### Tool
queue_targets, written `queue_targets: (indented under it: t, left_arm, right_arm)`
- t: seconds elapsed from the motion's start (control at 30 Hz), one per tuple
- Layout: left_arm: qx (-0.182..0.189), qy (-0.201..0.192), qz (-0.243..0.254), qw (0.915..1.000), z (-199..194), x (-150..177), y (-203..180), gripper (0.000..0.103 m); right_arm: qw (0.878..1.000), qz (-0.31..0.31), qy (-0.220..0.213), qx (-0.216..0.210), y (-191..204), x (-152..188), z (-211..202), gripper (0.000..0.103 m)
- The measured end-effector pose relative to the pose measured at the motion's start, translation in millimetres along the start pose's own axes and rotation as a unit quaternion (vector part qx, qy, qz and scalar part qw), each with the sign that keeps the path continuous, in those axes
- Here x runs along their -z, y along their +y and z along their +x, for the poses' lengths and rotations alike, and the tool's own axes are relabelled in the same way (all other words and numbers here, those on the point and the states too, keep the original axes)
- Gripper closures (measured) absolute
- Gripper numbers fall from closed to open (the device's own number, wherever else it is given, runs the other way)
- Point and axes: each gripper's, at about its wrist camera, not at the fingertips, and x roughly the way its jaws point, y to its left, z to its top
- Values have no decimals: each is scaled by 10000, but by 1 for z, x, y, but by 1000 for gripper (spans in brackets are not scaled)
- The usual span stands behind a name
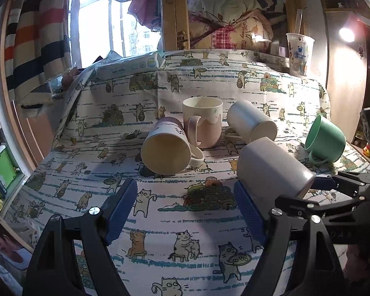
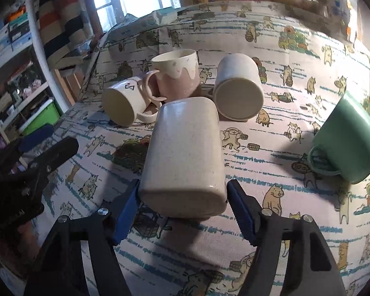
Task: Flip cup upside down
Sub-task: 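Lift the cream cup off the table with the right tool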
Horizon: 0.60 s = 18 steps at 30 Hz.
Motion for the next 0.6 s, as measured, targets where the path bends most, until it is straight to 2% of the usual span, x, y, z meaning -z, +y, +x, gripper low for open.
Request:
queue_targets:
  t: [0.07,0.17,0.27,0.43,0.6]
  left_arm:
    - [21,-21,26,10000,-3,0,2,24]
    - [-139,-63,38,9999,-7,1,7,24]
    - [-98,-94,-58,9999,-13,3,13,23]
    - [-117,-160,54,9998,-18,5,15,23]
    - [-168,-160,52,9997,-18,4,17,23]
  right_arm:
    - [9999,-113,-46,16,5,5,-5,31]
    - [9998,-164,-94,19,8,12,-11,31]
    - [9998,-191,-107,41,8,13,-13,31]
    - [9993,-371,79,3,11,11,-5,28]
    - [9990,-424,-2,165,15,11,-5,29]
